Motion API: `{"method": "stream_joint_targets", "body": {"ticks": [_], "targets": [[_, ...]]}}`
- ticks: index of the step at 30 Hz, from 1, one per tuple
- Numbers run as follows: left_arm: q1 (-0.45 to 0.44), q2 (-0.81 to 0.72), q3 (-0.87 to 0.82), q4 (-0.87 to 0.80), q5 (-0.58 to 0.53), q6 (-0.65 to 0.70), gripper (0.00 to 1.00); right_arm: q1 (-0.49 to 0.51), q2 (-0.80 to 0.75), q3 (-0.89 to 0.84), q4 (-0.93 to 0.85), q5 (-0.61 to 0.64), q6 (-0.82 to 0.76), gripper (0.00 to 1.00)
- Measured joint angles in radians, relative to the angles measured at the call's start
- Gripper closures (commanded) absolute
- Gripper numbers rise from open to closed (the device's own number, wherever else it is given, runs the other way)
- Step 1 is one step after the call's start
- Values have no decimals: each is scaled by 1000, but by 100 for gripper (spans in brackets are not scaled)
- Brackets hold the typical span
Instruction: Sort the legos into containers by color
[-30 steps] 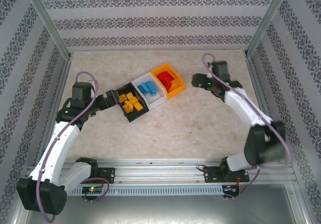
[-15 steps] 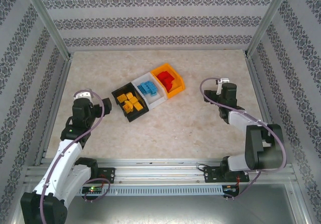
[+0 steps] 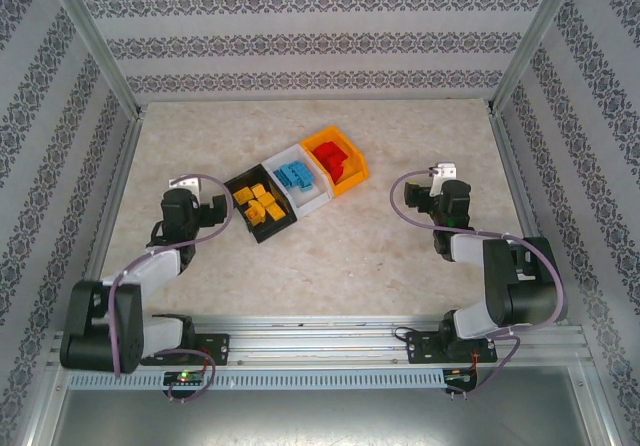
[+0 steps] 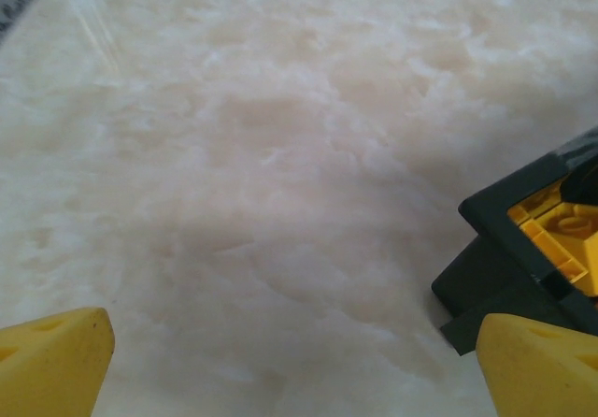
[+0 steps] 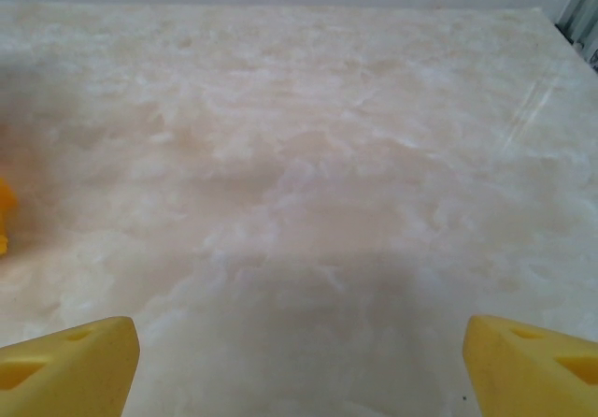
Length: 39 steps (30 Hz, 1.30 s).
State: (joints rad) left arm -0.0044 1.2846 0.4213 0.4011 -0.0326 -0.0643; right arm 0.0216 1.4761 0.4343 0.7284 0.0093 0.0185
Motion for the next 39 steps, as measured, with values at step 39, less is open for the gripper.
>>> {"method": "stream_joint_targets", "body": {"ticks": [39], "targets": [[7,293,-32,518,70,47,0,-13,26,-37,121,-7,1,2]]}}
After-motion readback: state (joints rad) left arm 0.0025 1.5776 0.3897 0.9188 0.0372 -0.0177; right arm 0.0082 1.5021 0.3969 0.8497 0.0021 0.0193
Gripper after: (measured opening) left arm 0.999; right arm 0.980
